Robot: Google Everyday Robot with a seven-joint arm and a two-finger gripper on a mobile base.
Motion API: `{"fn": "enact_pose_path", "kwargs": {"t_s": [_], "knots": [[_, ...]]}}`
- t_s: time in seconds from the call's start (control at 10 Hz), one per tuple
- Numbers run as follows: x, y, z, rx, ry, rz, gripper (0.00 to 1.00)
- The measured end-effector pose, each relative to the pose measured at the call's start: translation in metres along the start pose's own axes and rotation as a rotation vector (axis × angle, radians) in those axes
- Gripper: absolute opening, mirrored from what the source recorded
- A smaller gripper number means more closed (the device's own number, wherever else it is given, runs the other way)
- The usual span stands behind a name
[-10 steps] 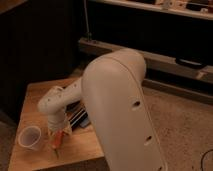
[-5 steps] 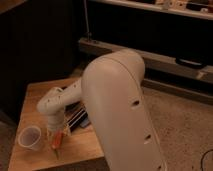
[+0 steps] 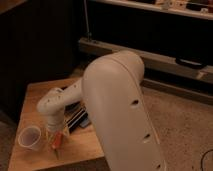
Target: Drag the pepper across the table
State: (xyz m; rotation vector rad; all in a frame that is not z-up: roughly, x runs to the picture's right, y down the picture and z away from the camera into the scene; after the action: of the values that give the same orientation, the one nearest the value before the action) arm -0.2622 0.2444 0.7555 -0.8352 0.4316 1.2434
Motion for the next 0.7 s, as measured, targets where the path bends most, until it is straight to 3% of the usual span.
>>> {"fn": "enact_pose_path", "kwargs": {"t_s": [0.7], "knots": [[-0.001,0.005,0.016,0.04,-0.013,-0.01,0.65]]}}
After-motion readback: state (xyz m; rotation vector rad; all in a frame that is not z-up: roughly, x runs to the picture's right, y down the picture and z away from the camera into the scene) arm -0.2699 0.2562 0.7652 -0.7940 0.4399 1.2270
